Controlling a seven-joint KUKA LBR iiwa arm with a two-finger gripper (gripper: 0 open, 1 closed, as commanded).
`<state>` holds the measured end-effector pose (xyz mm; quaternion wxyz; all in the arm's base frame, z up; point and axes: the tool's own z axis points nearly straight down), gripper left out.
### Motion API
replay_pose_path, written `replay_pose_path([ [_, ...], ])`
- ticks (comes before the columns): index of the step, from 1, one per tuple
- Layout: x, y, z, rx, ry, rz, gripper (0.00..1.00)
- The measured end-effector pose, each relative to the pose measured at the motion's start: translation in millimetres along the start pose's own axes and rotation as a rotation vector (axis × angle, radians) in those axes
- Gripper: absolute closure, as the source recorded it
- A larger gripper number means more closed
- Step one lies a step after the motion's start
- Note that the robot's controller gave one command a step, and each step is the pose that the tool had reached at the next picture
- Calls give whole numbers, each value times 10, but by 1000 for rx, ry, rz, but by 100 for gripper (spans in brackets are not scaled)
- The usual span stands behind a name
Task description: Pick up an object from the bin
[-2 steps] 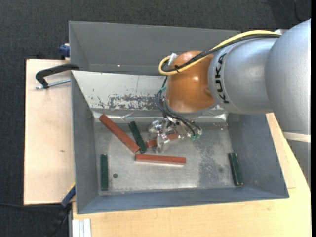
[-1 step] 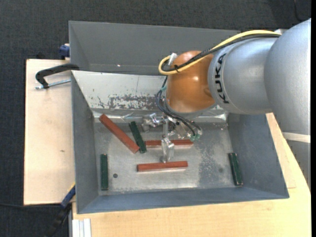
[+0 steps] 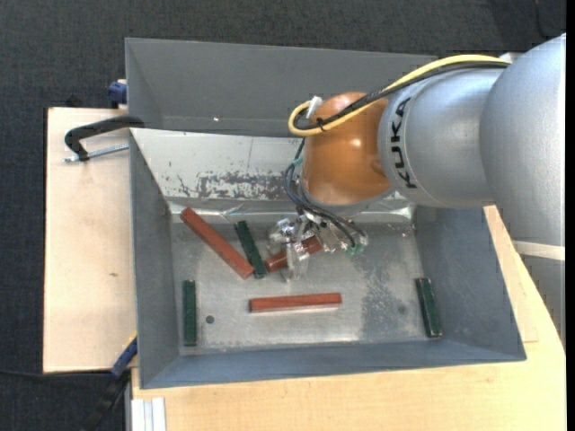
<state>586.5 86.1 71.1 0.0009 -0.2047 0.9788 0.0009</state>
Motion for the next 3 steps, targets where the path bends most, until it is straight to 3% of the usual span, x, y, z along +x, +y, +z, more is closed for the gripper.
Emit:
replay_pose_path([
  [1,0,0,0,0,0,0,100],
  [2,359,-101,-1735,1,-3,-267,100],
  [3,384,-110,-1857,1,-3,-286,100],
])
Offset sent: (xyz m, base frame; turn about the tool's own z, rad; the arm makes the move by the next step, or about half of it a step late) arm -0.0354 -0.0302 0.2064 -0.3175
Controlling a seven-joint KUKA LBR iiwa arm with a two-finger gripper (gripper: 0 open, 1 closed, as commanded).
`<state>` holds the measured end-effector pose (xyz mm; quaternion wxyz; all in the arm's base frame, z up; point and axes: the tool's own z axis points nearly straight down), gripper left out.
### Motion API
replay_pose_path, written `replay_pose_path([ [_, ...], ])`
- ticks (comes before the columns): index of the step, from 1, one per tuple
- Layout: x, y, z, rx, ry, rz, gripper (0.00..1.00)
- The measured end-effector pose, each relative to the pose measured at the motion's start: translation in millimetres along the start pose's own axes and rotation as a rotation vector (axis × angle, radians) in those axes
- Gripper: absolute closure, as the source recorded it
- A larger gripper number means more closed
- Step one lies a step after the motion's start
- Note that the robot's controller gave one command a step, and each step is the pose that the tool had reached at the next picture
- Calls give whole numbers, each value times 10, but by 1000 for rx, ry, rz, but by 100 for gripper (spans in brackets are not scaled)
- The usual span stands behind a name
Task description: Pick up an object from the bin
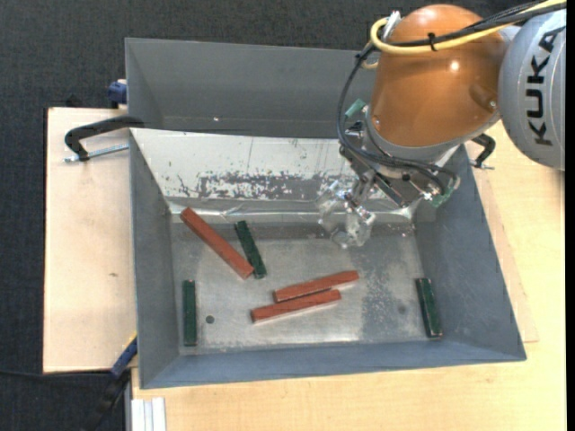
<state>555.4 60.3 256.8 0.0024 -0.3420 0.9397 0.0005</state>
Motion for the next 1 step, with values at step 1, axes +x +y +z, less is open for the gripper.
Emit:
replay_pose_path([
  [1,-3,136,-141,9,-10,15,100],
])
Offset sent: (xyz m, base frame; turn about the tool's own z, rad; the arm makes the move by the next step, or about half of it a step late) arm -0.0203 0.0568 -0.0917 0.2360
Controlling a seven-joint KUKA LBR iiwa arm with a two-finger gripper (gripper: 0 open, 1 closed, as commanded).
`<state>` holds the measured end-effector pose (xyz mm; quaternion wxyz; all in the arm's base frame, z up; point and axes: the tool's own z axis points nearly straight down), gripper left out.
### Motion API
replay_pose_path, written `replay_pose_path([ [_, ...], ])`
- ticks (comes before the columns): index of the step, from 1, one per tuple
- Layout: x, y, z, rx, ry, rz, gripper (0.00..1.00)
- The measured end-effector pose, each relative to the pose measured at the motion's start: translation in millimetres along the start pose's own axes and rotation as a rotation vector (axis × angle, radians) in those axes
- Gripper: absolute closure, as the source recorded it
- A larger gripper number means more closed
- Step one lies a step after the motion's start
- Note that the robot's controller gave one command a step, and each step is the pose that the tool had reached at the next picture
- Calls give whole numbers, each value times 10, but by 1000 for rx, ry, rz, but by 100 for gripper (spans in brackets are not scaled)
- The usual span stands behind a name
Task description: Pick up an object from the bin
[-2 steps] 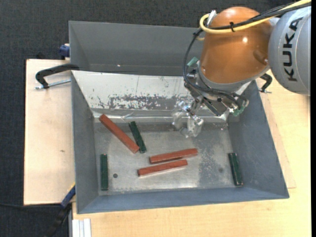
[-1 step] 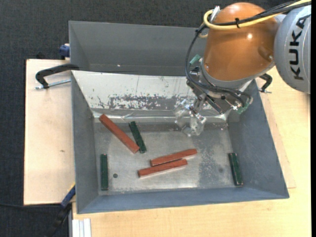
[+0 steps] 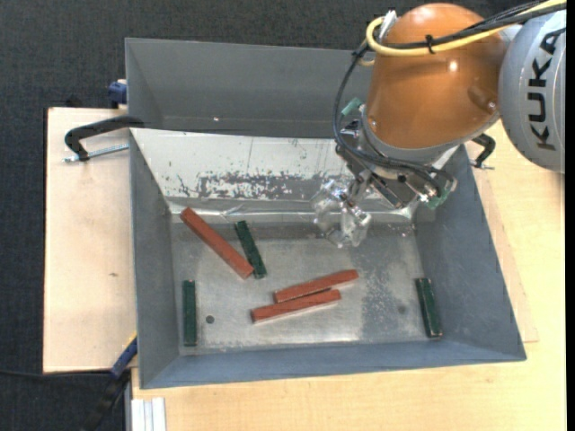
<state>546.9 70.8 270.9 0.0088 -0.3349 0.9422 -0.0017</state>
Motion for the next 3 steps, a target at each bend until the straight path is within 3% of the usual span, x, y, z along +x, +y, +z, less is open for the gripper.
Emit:
replay_pose_path([
  [1,-91,214,555,-5,8,125,100],
  [2,-166,110,1306,-9,15,83,0],
  [3,-172,110,1298,-9,13,83,0],
])
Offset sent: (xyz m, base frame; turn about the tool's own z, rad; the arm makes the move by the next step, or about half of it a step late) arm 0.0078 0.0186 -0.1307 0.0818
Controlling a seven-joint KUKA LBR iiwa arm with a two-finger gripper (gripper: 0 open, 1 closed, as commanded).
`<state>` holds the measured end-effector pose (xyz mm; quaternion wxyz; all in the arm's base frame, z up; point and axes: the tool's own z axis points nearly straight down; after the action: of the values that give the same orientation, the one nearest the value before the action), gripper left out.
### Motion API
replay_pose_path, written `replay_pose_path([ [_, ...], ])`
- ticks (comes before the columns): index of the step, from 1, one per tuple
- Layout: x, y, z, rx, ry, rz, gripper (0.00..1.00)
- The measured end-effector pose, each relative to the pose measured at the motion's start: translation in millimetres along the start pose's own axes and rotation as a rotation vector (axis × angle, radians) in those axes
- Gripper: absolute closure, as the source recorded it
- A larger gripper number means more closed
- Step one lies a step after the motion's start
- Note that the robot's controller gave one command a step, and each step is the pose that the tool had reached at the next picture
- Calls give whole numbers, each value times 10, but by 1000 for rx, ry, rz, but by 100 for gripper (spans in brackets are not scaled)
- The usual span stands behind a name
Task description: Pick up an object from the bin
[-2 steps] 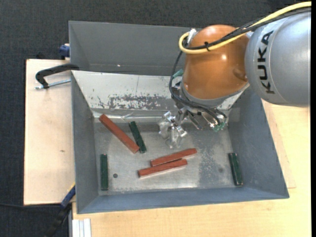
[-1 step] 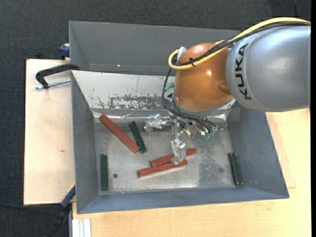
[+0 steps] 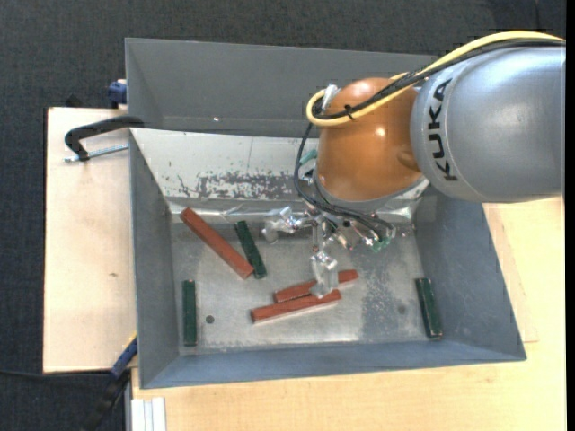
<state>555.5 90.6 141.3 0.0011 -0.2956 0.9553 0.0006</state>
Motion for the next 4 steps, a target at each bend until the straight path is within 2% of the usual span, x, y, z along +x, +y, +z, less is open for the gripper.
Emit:
replay_pose_path([
  [1,72,-1,190,5,-9,-135,0],
  [2,337,8,721,-1,0,-390,0],
  [3,635,-25,673,1,-2,-94,100],
  [4,635,-25,673,1,-2,-94,100],
])
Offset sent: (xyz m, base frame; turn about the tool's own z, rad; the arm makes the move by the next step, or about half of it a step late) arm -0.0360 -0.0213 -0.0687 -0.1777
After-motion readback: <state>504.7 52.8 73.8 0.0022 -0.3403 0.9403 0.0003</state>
